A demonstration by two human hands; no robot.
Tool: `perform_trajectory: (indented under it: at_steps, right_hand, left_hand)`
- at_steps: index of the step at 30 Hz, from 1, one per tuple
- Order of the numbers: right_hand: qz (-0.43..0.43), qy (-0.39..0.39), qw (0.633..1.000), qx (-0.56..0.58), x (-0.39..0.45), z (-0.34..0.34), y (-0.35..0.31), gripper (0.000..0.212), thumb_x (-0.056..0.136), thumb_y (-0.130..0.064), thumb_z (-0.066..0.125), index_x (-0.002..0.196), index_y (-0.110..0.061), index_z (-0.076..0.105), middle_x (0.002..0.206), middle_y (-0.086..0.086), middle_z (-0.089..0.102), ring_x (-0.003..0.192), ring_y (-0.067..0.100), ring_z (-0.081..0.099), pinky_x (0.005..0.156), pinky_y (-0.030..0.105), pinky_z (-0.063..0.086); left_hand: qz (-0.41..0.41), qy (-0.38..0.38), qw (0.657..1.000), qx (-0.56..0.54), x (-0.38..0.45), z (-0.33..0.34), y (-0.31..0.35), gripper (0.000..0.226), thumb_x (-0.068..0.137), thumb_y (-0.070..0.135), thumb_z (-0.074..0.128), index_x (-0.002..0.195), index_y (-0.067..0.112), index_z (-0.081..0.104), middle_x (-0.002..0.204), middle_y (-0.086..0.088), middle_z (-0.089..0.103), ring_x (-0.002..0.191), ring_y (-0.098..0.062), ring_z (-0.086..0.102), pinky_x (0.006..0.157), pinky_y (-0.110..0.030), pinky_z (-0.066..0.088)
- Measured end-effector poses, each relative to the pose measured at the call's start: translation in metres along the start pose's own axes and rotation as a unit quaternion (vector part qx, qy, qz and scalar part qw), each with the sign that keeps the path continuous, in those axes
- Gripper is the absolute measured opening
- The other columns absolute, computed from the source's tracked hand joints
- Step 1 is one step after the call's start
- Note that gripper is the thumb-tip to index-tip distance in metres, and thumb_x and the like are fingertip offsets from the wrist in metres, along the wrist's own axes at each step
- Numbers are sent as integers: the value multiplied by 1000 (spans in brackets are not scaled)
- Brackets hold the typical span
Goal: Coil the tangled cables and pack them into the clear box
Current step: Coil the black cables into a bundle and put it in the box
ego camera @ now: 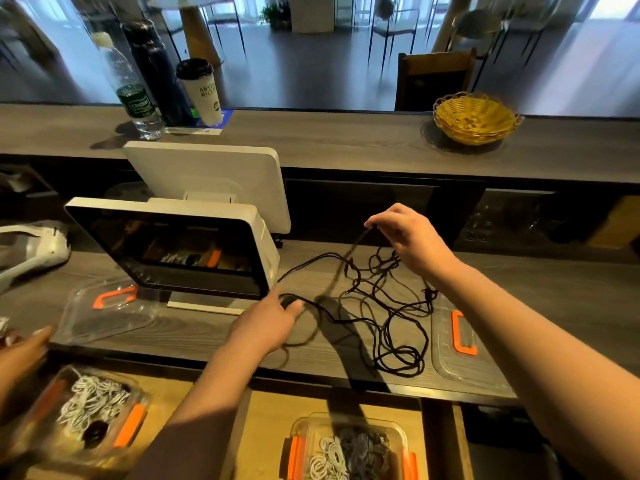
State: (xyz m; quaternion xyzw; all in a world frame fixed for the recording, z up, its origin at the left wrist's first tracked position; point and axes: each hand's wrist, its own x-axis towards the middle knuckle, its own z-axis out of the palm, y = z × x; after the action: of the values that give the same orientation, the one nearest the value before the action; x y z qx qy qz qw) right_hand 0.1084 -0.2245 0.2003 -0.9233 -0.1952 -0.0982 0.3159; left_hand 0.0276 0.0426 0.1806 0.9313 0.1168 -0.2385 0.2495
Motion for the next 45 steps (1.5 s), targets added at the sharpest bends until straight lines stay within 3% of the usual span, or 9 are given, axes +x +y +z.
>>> perform_trajectory:
  at_steps: [4,7,11,23,29,34,37,40,45]
  right_hand:
    - [-34,-66,997,-25,-13,11,-15,32,96,-15,51,125,-19,64,116,0,56,104,12,59,87,31,55]
    - [-72,-68,995,-3,-18,22,-34,33,95,-22,49,123,-16,64,112,-2,58,98,8,60,83,27,55]
    - [-70,-66,995,18,-19,26,-41,24,96,-15,59,119,-15,64,110,-2,62,97,7,60,83,21,51]
    - [282,-32,950,131,-51,41,41,11,99,-26,55,104,-21,64,92,0,67,87,19,66,74,31,55]
    - [180,-1,971,160,-37,14,19,29,101,-17,51,126,-26,62,102,-5,65,93,9,63,78,26,51]
    - [55,-84,995,-19,-34,2,3,41,99,-8,53,136,-24,57,122,0,63,114,11,60,94,26,51]
    - [-42,-80,995,-43,-33,4,-19,35,99,-19,50,132,-20,61,108,2,65,98,12,63,85,32,56]
    - [-101,-83,991,-37,-35,4,-31,37,96,-26,47,128,-18,64,104,2,63,90,12,63,77,26,54]
    - [20,-65,998,-18,-36,5,-11,25,96,-17,59,120,-16,65,111,0,64,103,11,61,87,27,53]
  left_hand:
    - [118,47,992,-10,-21,-1,36,65,101,58,37,156,49,3,106,9,60,88,-6,56,68,-28,44]
    - [149,28,987,-56,-23,8,54,55,99,61,39,151,47,26,133,3,58,116,-20,58,89,-36,48]
    - [167,22,958,-231,-17,12,51,26,101,51,43,102,31,60,82,7,60,81,-16,60,78,-36,49]
    - [157,162,887,-403,-37,10,25,41,103,41,46,88,4,59,65,0,52,61,-13,47,64,-33,38]
    - [33,62,987,-146,-15,14,-10,39,102,53,40,119,27,63,110,0,68,100,-21,62,90,-41,51]
    - [61,32,998,-9,-31,15,13,60,101,59,38,155,46,17,129,-4,64,117,-23,60,94,-40,50]
    - [137,34,988,-60,-35,24,37,60,97,63,41,150,58,12,117,9,61,93,-16,66,81,-40,55]
    - [164,51,979,-114,-33,26,54,31,97,62,42,124,48,46,106,8,65,86,-14,65,80,-46,58]
    - [209,96,959,-164,-36,21,56,28,99,57,43,89,35,56,80,5,64,77,-14,64,75,-47,57]
